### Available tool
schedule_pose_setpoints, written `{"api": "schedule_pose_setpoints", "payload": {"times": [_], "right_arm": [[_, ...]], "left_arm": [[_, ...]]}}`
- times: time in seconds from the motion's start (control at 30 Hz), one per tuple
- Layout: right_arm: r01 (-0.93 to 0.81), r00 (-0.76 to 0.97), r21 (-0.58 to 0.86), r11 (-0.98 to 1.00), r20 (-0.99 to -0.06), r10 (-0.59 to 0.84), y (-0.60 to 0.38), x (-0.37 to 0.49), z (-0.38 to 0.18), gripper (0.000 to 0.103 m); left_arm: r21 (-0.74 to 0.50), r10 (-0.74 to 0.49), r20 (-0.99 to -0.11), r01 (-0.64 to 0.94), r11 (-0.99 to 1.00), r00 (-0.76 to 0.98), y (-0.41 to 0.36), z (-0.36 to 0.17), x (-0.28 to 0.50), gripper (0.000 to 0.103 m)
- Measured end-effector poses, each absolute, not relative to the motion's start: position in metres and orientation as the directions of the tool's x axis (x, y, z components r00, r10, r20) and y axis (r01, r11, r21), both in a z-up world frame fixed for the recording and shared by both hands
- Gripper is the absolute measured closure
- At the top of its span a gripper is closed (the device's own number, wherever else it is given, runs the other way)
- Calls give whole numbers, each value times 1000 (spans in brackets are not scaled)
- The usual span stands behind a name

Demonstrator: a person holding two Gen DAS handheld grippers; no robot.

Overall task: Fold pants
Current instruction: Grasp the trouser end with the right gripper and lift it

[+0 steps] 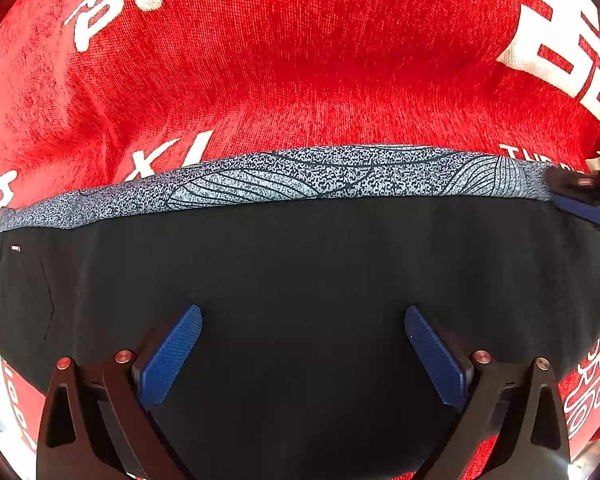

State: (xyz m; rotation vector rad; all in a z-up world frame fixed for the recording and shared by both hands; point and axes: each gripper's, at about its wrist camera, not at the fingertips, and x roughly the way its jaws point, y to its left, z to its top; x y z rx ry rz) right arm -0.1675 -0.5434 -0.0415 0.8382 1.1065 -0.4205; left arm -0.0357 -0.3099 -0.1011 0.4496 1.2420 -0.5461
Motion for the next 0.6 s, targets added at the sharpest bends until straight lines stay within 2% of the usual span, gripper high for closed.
{"api": "schedule_pose_setpoints", "payload": {"times": [0.03, 0.1, 0.23, 0.33, 0.37, 0.47, 0.6], "right_arm": [[671, 388, 357, 650, -916, 102, -543, -161, -50, 66], [676, 385, 332, 658, -920, 68, -553, -160, -55, 78], [771, 313, 206, 602, -946, -78, -604, -191, -53, 83], [808, 252, 126, 576, -957, -144, -633, -210, -44, 84], [817, 245, 120, 564, -958, -150, -637, -215, -39, 80], [839, 275, 170, 516, -952, -134, -632, -240, -18, 78], [828, 279, 164, 536, -950, -139, -590, -270, -3, 77]], "left_arm": [[29, -139, -965, 614, 789, 223, -310, -101, -36, 0], [31, -133, -967, 616, 787, 219, -311, -105, -32, 0], [39, -126, -967, 616, 787, 222, -312, -106, -31, 0], [45, -116, -968, 607, 793, 224, -314, -107, -30, 0], [47, -113, -968, 605, 795, 223, -315, -108, -29, 0], [50, -106, -970, 604, 795, 221, -320, -112, -27, 0], [57, -109, -968, 621, 782, 225, -322, -108, -28, 0]]}}
